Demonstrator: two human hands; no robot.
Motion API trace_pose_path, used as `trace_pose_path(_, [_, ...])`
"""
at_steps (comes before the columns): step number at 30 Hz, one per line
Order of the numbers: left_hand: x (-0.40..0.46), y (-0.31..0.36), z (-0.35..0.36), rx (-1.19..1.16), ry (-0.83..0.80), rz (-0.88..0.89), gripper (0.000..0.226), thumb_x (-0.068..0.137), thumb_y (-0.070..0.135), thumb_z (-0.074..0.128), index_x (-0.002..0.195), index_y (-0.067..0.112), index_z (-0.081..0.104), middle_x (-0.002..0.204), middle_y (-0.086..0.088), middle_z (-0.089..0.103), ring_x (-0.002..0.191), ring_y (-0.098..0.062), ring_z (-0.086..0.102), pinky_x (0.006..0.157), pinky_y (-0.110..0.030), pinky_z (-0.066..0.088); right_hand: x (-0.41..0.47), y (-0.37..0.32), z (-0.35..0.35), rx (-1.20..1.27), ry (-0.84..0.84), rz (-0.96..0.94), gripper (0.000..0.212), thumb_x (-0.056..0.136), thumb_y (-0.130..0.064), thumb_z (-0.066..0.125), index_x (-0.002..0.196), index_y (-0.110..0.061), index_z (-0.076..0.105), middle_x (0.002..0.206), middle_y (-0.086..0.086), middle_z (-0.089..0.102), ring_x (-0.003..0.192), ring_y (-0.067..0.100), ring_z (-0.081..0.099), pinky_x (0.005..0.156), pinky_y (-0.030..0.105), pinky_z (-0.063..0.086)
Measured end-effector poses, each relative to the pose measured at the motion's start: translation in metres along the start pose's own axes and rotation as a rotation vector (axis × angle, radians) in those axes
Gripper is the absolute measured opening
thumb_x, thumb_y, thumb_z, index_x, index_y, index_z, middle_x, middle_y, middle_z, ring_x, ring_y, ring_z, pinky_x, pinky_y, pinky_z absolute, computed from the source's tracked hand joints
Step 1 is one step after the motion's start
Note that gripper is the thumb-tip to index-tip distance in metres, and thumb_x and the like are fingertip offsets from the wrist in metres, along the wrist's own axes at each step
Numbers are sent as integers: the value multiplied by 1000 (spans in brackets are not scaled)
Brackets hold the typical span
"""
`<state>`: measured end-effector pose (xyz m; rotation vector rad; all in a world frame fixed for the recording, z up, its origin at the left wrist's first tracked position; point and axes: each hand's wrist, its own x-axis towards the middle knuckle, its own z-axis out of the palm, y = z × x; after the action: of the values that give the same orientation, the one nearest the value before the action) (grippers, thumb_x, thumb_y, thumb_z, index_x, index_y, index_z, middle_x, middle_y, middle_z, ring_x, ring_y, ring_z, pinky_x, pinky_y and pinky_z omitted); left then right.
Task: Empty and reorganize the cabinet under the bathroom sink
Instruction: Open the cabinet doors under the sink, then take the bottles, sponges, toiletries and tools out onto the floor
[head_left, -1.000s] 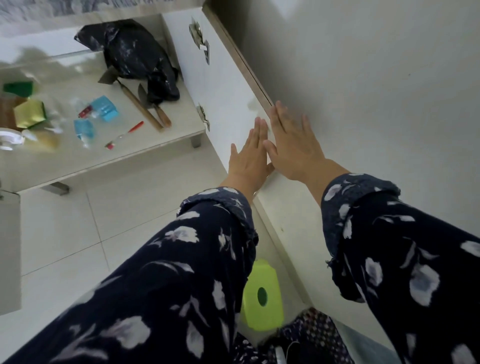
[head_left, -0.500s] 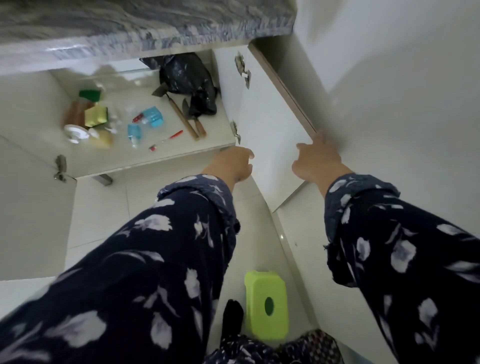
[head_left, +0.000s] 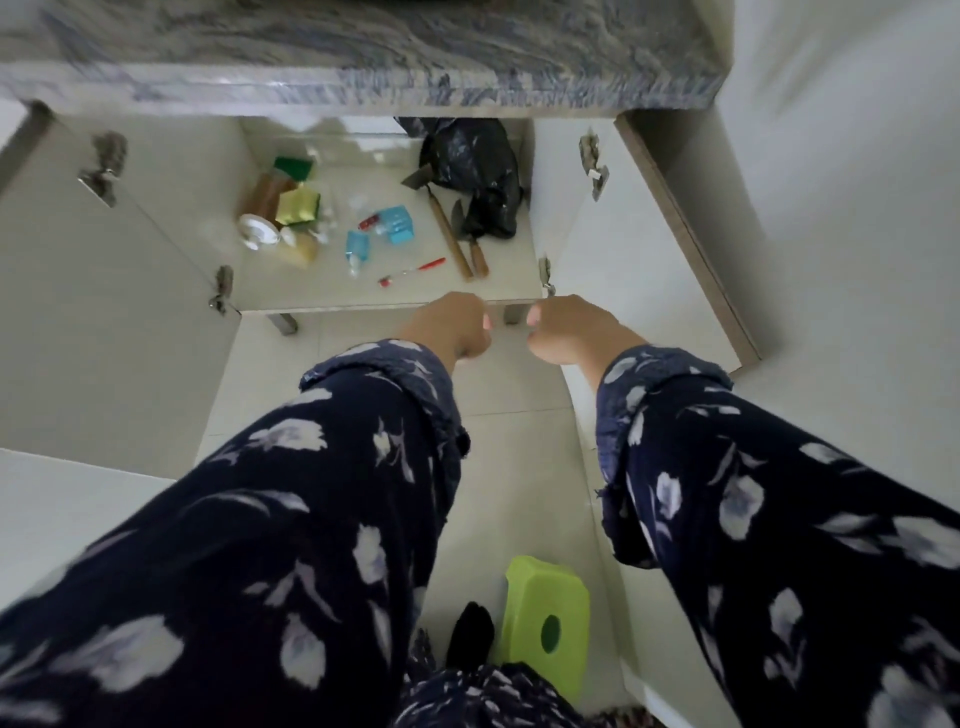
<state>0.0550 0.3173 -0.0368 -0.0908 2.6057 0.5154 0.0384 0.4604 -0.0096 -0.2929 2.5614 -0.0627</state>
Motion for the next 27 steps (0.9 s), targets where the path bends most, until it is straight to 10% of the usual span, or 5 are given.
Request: trace_pose_path(27, [122, -284, -73, -376, 40, -415, 36, 95, 18, 41, 129, 23, 54, 140, -2, 48, 126, -23, 47, 107, -36, 37, 253, -238, 14, -184, -192, -372, 35, 95, -19, 45, 128, -25, 53, 138, 4, 51, 123, 25, 51, 102, 39, 42])
